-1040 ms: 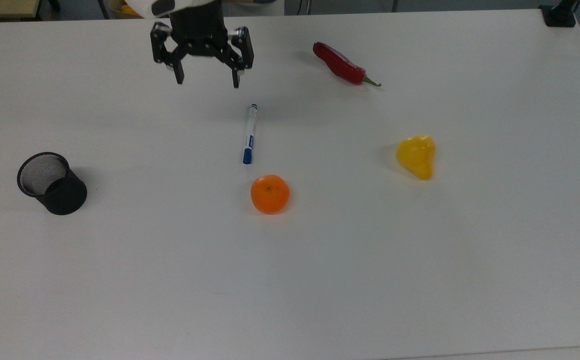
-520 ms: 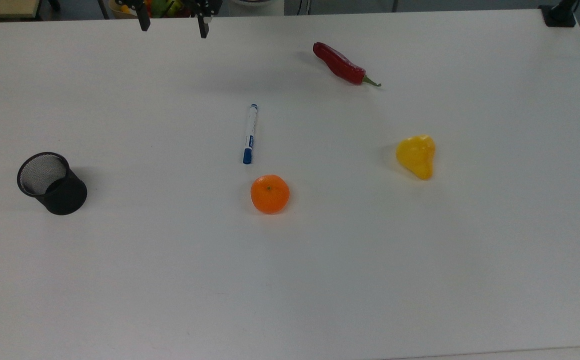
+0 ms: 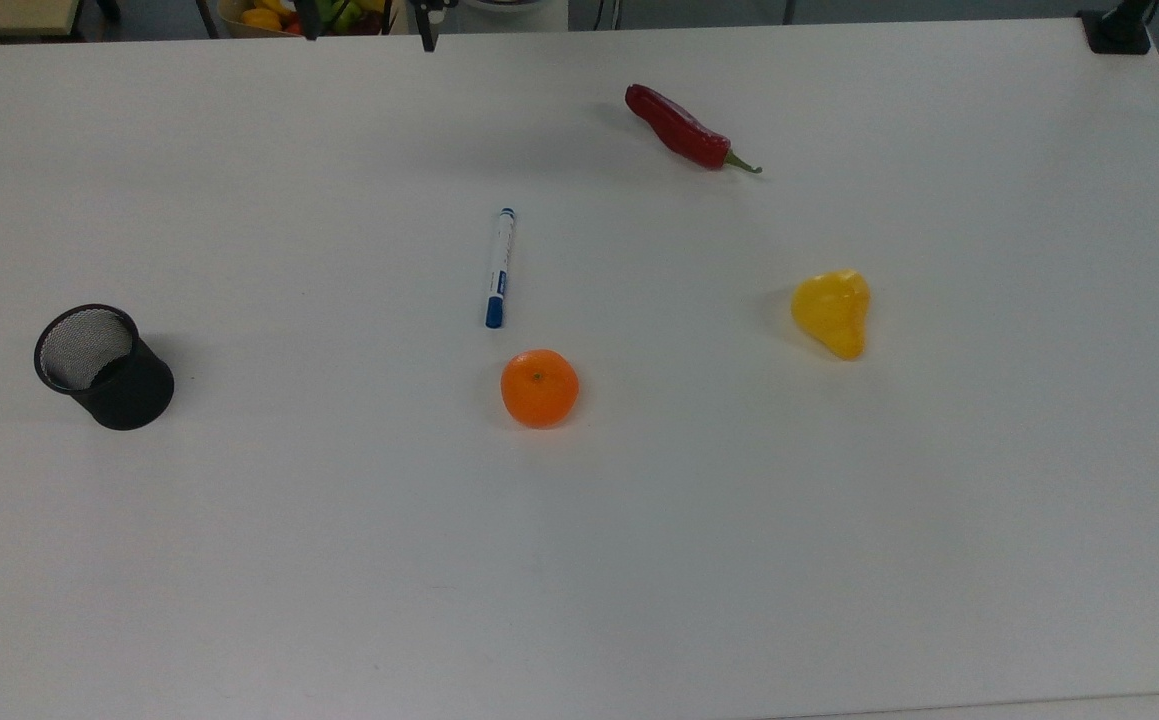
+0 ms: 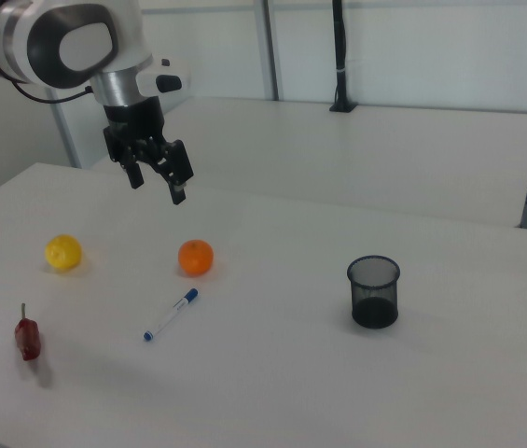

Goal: Take marker pen

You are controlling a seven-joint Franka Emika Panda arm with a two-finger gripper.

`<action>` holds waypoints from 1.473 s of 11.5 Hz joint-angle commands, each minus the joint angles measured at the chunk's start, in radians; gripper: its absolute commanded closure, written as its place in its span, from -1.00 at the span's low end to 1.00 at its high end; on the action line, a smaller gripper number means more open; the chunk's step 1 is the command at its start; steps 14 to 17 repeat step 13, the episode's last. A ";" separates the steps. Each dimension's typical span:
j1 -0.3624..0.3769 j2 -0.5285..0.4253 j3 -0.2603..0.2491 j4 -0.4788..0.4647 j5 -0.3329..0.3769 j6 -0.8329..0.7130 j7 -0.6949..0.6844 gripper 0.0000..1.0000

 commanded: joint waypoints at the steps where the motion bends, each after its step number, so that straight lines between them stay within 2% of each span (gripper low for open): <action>1: 0.002 0.013 -0.008 0.064 0.060 -0.084 0.022 -1.00; 3: -0.022 0.060 0.018 0.131 0.060 -0.093 0.034 -1.00; 6: -0.024 0.047 0.043 0.125 0.046 -0.118 0.022 -1.00; 17: 0.002 0.028 0.043 0.098 0.044 -0.093 0.010 -1.00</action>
